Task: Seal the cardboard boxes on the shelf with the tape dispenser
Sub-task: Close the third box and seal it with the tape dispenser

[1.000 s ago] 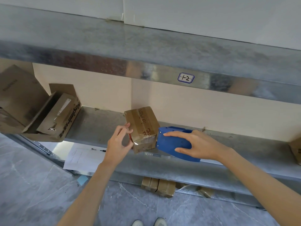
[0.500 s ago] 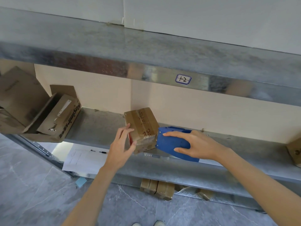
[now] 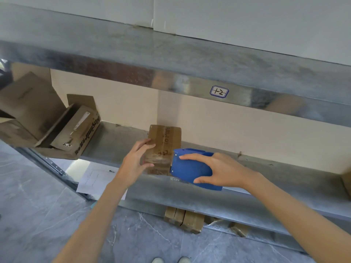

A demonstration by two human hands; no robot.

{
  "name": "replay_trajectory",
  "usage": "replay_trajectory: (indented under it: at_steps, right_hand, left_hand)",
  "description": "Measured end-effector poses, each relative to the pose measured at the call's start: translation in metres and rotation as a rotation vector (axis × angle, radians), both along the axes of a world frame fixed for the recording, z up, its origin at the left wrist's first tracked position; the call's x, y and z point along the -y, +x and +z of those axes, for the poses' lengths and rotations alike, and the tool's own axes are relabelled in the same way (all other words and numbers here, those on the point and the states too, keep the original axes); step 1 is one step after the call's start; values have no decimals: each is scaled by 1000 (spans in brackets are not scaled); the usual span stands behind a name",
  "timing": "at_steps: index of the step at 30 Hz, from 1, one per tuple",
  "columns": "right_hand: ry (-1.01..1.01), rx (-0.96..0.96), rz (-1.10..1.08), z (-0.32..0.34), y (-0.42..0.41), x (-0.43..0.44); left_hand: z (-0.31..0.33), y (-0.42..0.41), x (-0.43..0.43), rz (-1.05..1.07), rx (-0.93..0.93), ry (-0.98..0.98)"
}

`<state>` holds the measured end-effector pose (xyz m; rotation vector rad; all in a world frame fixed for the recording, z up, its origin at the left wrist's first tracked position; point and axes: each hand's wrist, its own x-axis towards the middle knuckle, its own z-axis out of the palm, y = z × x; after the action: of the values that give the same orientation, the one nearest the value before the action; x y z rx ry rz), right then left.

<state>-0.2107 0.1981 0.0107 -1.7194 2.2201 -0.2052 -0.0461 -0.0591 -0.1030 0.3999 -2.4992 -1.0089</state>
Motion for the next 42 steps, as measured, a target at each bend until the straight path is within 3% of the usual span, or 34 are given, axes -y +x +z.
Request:
replay_trajectory:
  at_steps: [20, 32, 42]
  right_hand:
    - [-51, 43, 72, -7, -23, -10]
    - [-28, 88, 5, -4, -40, -37]
    - [22, -12, -90, -9, -28, -17]
  left_hand:
    - [0, -2, -2, -32, -11, 27]
    - [2, -4, -2, -33, -17, 6]
    - [3, -4, -3, -20, -5, 15]
